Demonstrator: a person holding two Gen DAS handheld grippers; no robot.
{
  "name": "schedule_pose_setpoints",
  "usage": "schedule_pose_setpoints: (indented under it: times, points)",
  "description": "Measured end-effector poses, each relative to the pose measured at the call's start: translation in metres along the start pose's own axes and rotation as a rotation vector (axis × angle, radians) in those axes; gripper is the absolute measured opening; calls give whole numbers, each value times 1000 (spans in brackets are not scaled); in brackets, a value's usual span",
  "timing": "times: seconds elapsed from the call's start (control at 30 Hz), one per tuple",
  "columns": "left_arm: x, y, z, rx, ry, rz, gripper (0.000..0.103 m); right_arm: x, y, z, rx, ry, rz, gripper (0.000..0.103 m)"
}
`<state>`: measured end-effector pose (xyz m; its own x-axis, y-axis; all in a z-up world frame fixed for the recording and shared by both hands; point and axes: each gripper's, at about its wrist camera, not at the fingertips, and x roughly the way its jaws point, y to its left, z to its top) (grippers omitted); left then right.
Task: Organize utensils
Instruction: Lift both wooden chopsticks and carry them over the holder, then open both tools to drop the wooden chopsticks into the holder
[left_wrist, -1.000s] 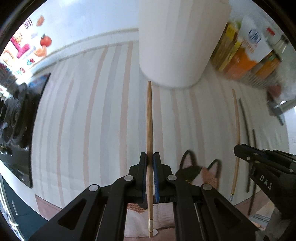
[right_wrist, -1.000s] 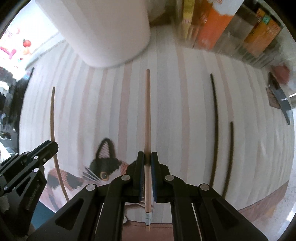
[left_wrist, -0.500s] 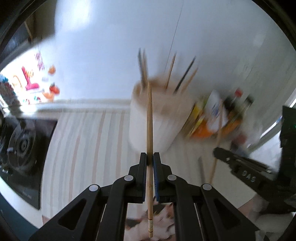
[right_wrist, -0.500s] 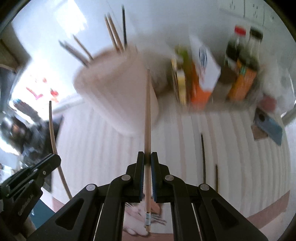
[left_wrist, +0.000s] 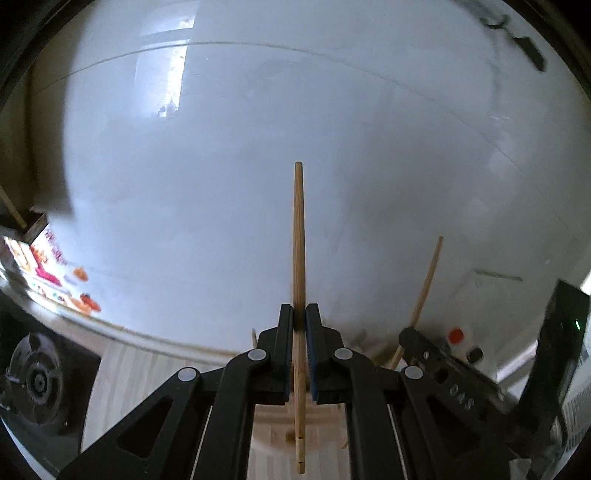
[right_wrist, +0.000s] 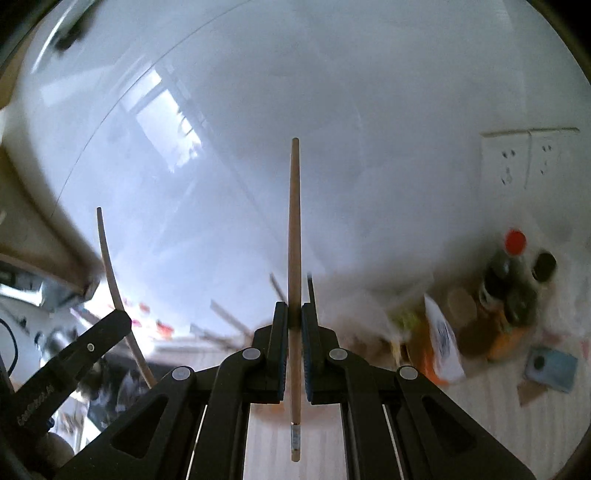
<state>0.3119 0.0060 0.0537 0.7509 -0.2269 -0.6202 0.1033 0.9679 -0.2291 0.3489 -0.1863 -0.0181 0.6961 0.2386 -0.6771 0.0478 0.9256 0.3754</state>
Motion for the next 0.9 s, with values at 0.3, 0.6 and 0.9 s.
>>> schedule_pose_setpoints:
  times: [0.3,0.6,0.9]
  points:
    - [58,17,12,-18,-55,32,4,51,15,25,-43,-160,-10,7]
    - [84,24,-15,-3,2,46,4,78,29,13,-121,-252,-48,7]
    - [41,35,-16,32,62,93,51,83,25,10,-138,-146,-17,19]
